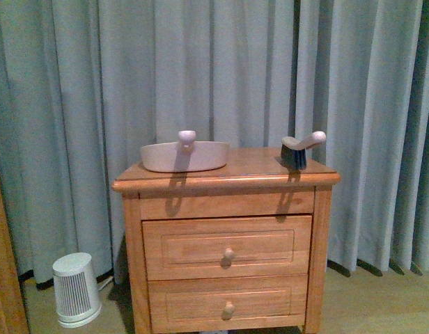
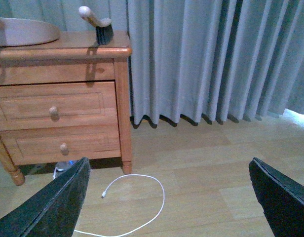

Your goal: Clean up trash

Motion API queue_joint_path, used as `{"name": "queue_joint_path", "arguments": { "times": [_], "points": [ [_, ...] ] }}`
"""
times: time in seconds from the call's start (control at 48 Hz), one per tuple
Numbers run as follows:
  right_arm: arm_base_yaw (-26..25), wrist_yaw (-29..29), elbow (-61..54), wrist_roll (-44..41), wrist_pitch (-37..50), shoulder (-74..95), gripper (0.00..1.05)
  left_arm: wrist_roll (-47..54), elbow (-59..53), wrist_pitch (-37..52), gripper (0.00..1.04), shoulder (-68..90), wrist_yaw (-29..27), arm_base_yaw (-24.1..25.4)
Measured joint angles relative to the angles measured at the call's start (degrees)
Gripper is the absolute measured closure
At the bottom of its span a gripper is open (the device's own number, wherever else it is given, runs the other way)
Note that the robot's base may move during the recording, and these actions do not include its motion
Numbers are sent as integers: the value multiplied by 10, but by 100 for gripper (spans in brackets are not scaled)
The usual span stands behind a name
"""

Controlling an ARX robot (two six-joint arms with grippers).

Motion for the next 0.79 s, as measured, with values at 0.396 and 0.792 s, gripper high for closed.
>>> {"name": "queue_joint_path", "arguments": {
  "times": [0.396, 0.792],
  "points": [
    [0, 0, 0, 0, 0, 0, 7, 0, 0, 0, 8, 0, 0, 0],
    [0, 0, 0, 0, 0, 0, 7, 0, 0, 0, 8, 0, 0, 0]
  ]
}}
